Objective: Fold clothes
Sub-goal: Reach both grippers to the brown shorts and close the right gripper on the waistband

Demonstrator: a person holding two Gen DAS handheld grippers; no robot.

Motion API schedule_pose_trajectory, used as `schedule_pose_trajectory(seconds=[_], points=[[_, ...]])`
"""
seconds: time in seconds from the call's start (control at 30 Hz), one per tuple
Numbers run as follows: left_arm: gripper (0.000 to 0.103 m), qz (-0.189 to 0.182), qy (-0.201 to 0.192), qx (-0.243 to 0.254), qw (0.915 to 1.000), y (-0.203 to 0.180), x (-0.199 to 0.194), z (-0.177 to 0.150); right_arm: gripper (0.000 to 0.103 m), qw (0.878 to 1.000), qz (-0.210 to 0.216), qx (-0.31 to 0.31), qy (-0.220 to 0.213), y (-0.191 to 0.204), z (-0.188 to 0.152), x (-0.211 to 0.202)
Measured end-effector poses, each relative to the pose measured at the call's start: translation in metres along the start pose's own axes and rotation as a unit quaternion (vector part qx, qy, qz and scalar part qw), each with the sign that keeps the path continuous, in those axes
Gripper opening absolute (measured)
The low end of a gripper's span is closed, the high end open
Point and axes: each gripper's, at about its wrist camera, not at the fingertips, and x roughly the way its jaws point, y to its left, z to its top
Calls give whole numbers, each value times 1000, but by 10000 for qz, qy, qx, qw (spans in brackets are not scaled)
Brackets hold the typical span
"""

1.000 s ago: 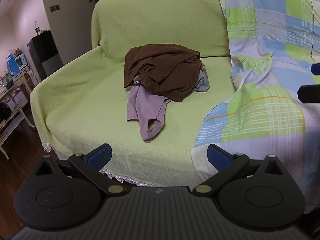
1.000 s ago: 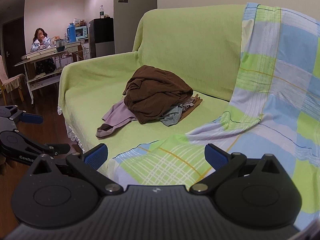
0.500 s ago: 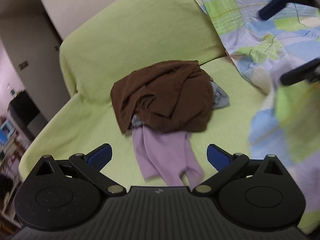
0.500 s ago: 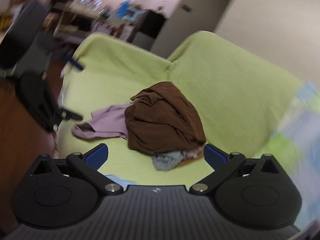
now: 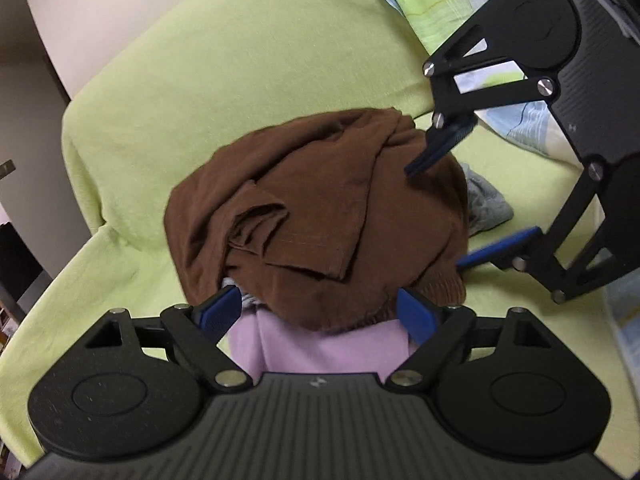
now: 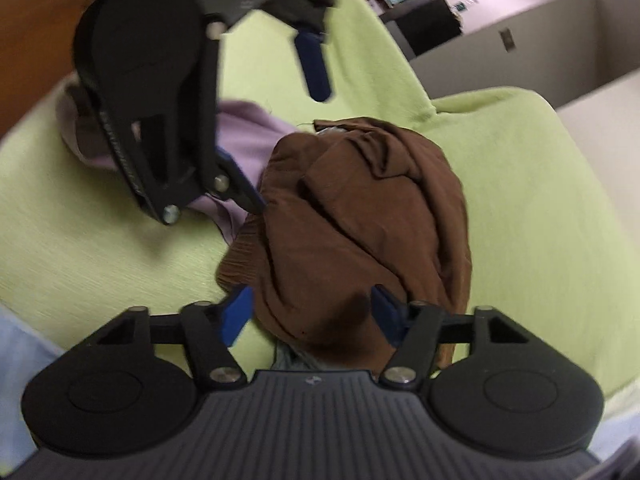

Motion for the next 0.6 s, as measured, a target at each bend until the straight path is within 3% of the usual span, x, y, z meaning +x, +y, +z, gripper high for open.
schedule_pose_trajectory(seconds=[0.1, 0.2, 0.3, 0.5, 0.57, 0.6], points=[[72, -121, 43, -19, 9999, 0, 8, 2, 0, 9998, -17, 180, -65, -5, -8, -21], [73, -116, -139, 43, 9998, 2, -10, -13, 0, 9993, -34, 359, -129, -9, -15, -42], [82, 58, -276, 295, 9992, -4, -22, -17, 0, 9983, -50, 539, -194, -14, -23, -62], [82, 56, -544, 390, 9977, -14, -25, -9, 0, 9954, -84, 897, -323, -24, -38, -104], [78, 22, -690, 420, 9967, -19, -26, -3, 0, 9941, -95, 1016, -366, -27, -43, -118], [70, -29, -739, 500, 9960, -21, -25, -1, 0, 9934, -100, 1076, -387, -28, -46, -125]])
